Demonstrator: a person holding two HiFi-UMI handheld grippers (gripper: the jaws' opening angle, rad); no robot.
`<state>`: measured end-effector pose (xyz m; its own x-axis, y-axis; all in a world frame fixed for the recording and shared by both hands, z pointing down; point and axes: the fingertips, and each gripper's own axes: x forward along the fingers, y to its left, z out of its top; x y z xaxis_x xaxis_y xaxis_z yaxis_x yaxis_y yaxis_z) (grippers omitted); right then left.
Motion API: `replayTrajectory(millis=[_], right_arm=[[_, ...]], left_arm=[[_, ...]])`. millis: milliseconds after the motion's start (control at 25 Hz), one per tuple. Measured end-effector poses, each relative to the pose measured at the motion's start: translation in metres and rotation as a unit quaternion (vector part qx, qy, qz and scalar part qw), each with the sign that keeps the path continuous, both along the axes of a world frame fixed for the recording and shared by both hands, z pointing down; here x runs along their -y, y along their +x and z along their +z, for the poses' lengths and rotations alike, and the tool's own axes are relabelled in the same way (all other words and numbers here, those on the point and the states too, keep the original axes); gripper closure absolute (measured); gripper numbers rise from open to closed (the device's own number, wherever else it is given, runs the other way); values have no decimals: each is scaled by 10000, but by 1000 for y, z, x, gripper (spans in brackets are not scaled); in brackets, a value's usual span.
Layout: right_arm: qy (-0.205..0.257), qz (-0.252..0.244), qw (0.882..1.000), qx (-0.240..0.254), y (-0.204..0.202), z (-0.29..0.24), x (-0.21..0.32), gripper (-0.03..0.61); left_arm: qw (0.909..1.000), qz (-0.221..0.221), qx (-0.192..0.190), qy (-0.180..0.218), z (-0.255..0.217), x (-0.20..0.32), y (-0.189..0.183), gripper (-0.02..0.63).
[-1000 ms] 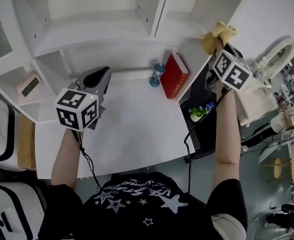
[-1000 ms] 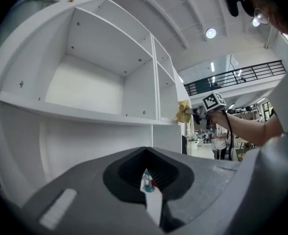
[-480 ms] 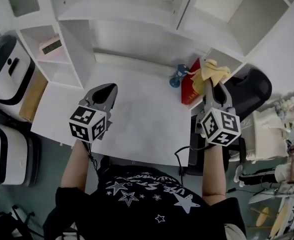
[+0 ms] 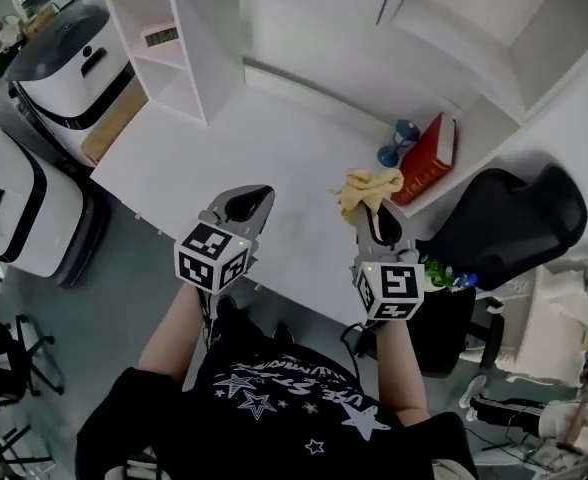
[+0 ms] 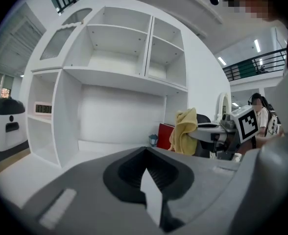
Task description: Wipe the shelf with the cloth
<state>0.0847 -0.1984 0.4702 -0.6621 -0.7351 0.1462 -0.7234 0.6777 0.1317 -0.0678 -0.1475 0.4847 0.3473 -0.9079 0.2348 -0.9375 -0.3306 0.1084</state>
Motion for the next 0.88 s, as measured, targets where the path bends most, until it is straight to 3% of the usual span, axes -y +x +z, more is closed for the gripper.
replayTrajectory(millis=[200, 480, 880], right_arm=[[-439, -299, 9984, -216, 5, 50, -26, 495], [-887, -598, 9926, -580, 2, 103, -51, 497], [-1162, -1055, 9845, -788, -23, 132, -147, 497]], left_arm=[[9991, -170, -40, -373, 40, -28, 20, 612], [9960, -530, -8, -714, 87, -64, 20, 612], [9844, -1070, -180, -1386, 135, -201, 9, 612]])
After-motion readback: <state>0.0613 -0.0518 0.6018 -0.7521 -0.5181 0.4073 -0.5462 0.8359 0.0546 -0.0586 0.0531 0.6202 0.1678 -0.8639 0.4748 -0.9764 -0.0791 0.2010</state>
